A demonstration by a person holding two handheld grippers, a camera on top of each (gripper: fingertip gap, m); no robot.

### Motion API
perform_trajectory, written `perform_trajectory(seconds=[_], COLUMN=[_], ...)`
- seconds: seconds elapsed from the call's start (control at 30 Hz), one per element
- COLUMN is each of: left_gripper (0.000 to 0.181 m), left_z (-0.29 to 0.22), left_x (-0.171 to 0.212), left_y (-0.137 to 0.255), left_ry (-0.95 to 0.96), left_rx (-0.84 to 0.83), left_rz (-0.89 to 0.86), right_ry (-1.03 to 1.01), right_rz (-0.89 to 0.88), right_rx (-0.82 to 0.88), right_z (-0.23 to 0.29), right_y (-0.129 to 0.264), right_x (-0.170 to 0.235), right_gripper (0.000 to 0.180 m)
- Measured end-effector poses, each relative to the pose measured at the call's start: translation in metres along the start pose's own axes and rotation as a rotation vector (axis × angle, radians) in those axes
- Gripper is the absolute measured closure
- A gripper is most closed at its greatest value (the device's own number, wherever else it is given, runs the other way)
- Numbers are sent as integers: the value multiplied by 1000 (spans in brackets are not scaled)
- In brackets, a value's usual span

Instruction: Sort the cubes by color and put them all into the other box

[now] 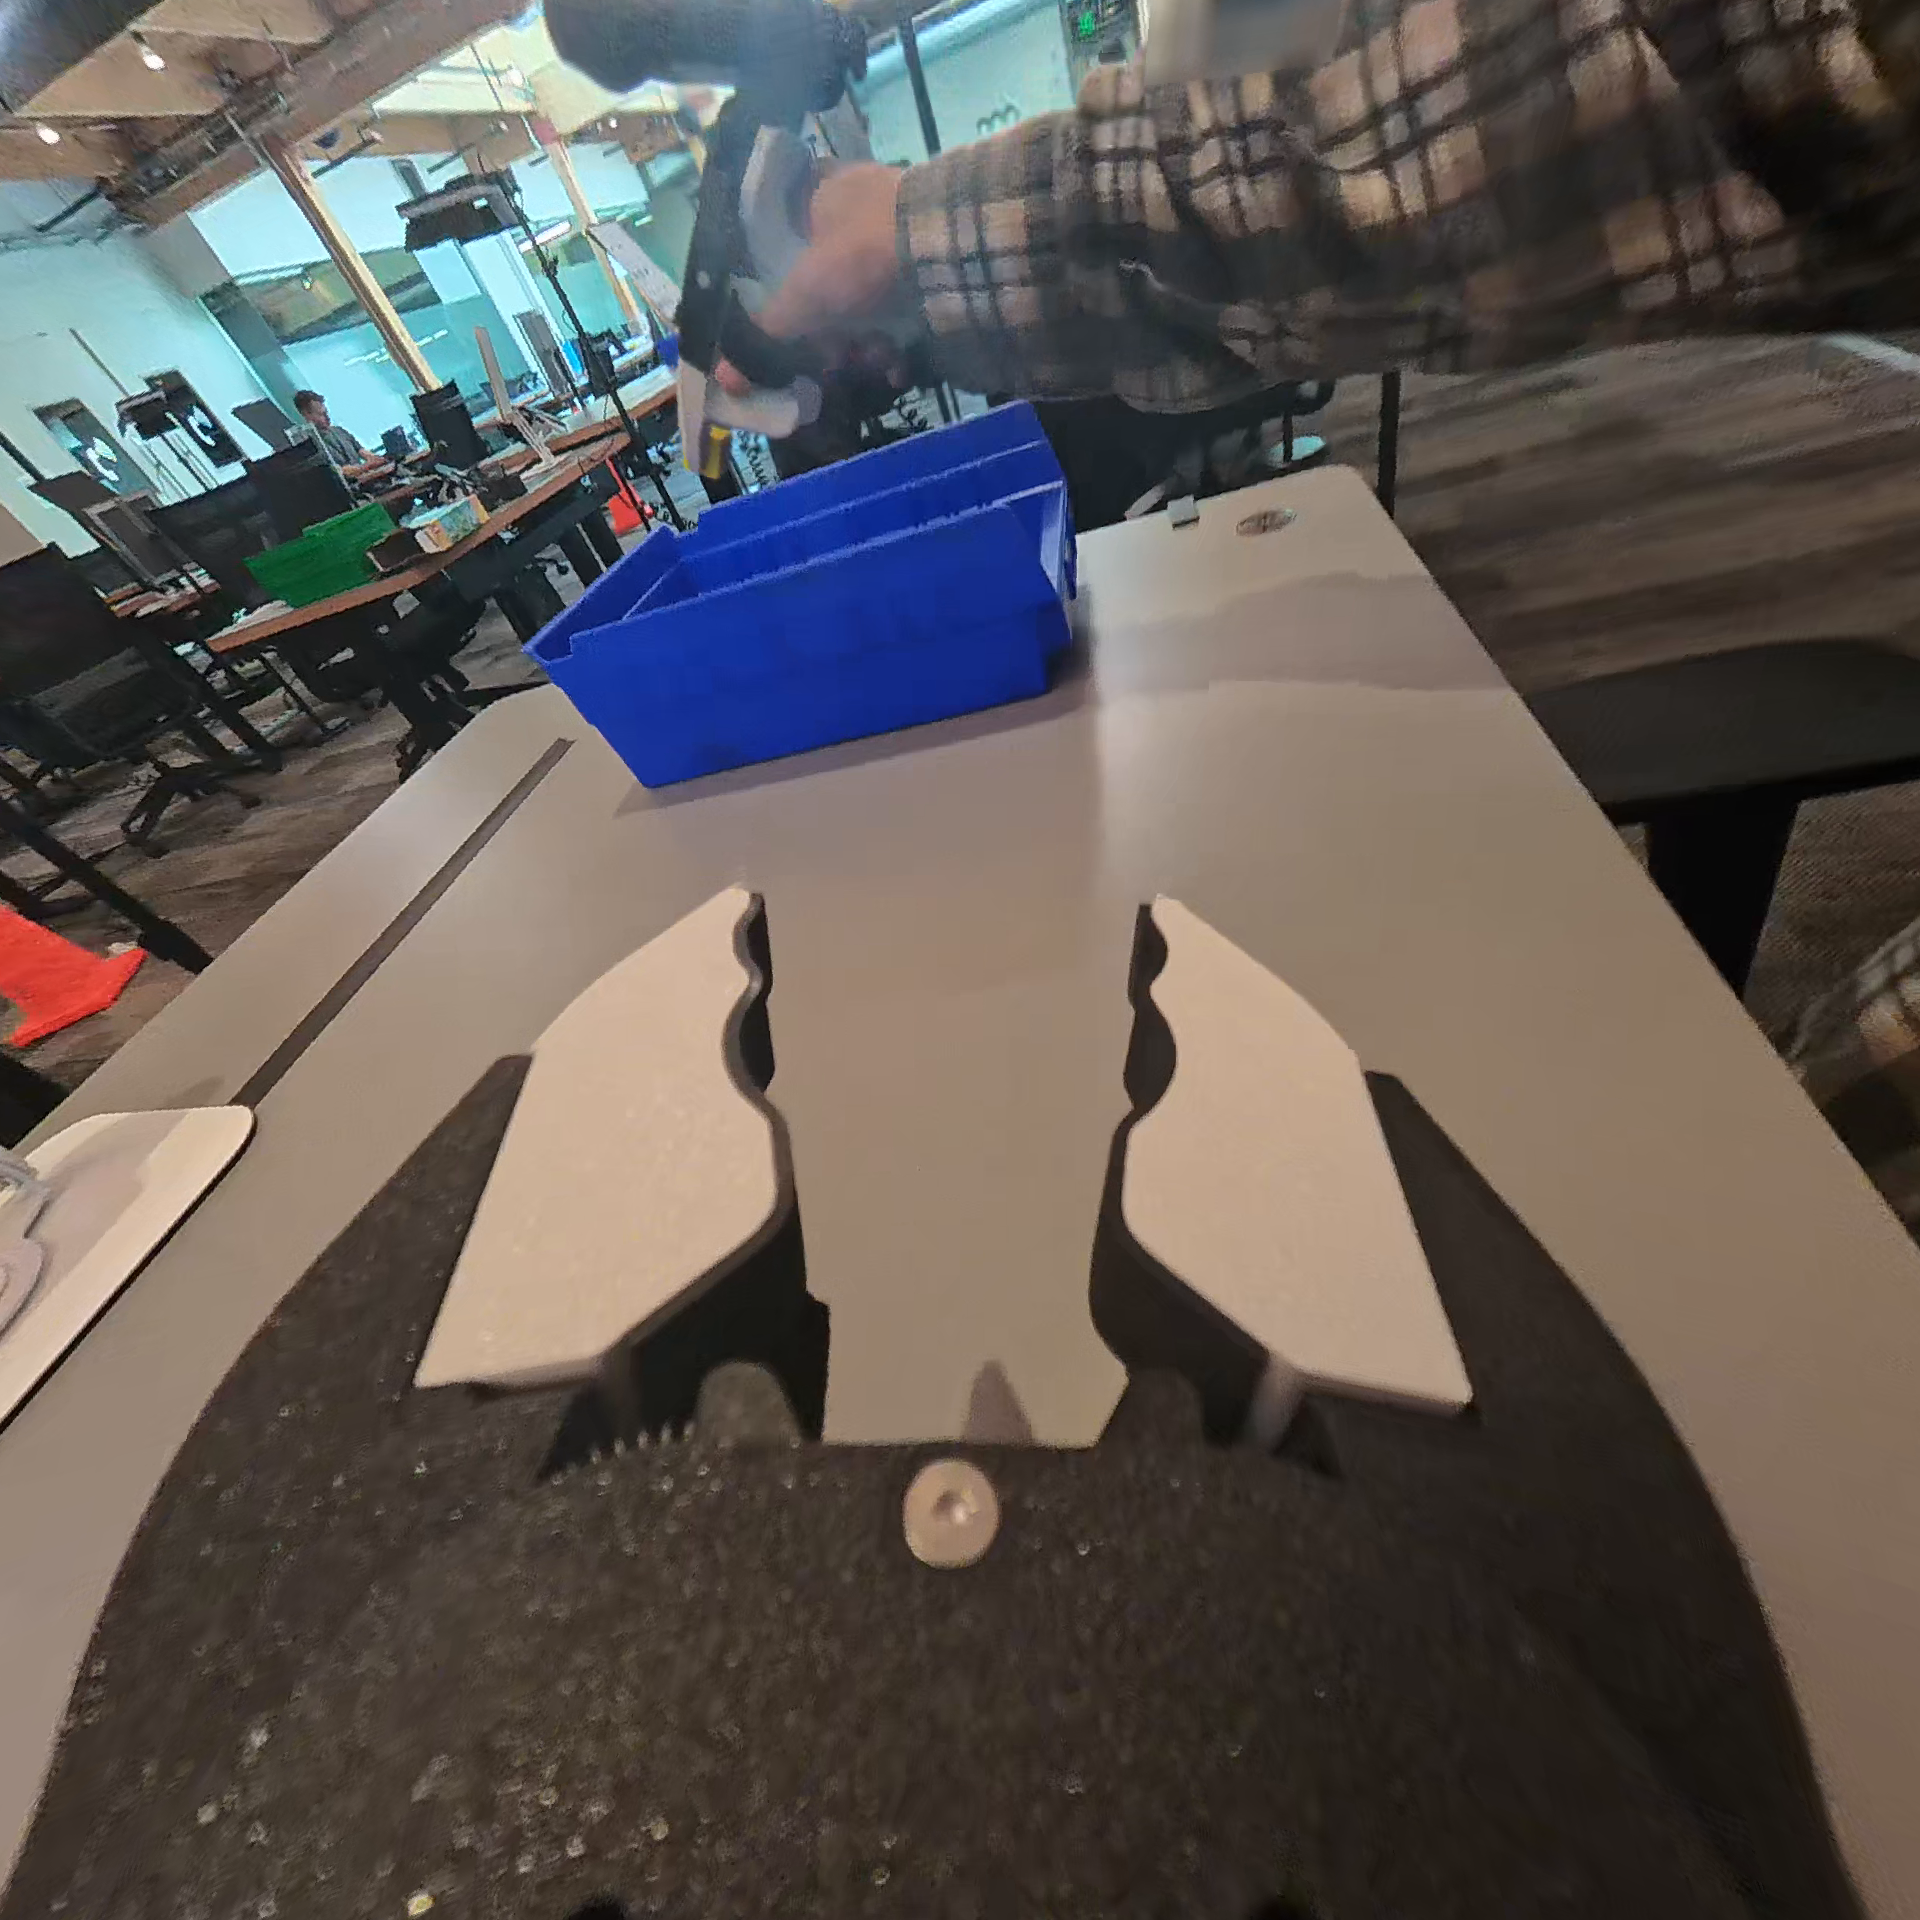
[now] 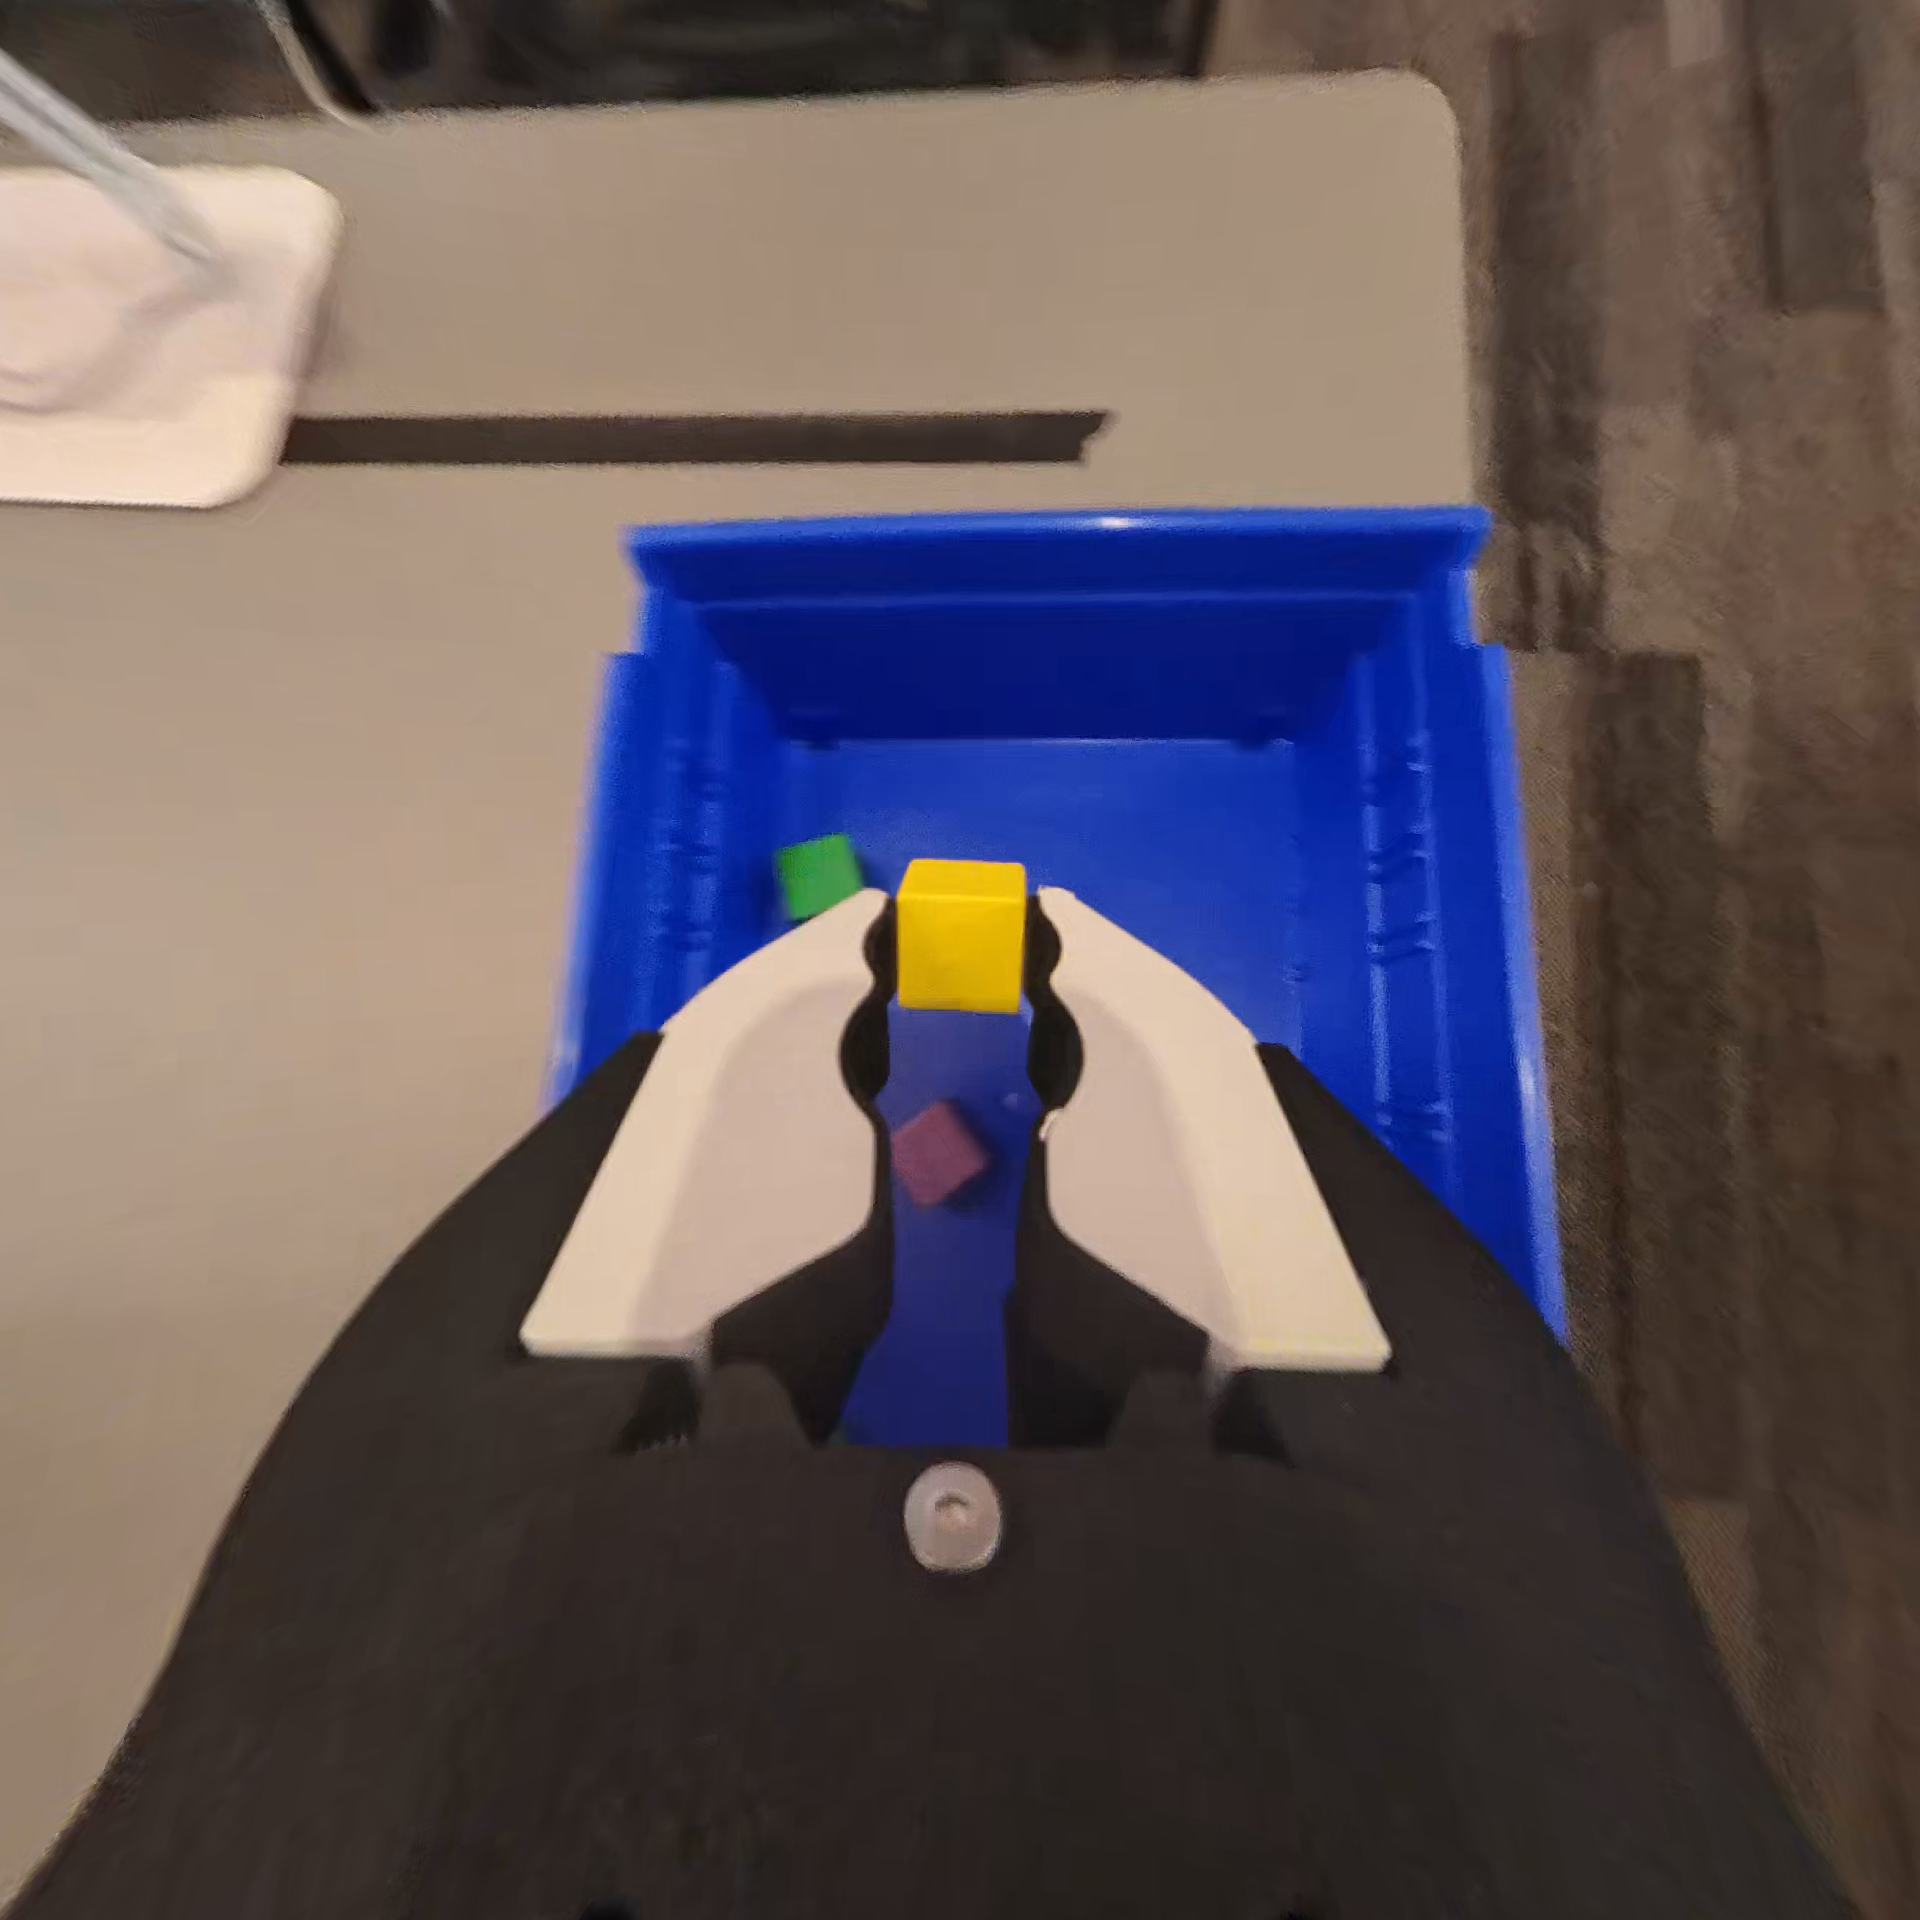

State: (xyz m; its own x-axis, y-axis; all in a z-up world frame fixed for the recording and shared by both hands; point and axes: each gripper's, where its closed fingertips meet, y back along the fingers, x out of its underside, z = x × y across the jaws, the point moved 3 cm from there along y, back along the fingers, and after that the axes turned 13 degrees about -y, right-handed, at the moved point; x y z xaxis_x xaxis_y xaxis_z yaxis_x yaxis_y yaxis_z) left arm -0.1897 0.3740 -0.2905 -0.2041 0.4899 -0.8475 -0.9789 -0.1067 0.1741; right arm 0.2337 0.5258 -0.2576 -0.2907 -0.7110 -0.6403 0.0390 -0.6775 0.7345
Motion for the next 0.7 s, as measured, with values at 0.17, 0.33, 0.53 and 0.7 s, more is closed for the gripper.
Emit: perform_trajectory(seconds=[0.17,0.33,0.53,0.7], left_gripper=[117,119,119,119], left_z=[0,4,6,7], left_x=[1,3,3,3], left_y=[0,2,3,4], left_ry=[-9,-10,1,-14], left_rx=[-4,-22,-33,-42], left_rz=[8,16,11,20], right_ry=[5,-11,164,328], right_rz=[73,12,-272,-457], right_rx=[169,163,-80,-333], right_z=[-38,-33,71,178], right_y=[-50,-52,45,108], right_x=[8,-9,-71,-49], right_gripper=[157,140,131,117])
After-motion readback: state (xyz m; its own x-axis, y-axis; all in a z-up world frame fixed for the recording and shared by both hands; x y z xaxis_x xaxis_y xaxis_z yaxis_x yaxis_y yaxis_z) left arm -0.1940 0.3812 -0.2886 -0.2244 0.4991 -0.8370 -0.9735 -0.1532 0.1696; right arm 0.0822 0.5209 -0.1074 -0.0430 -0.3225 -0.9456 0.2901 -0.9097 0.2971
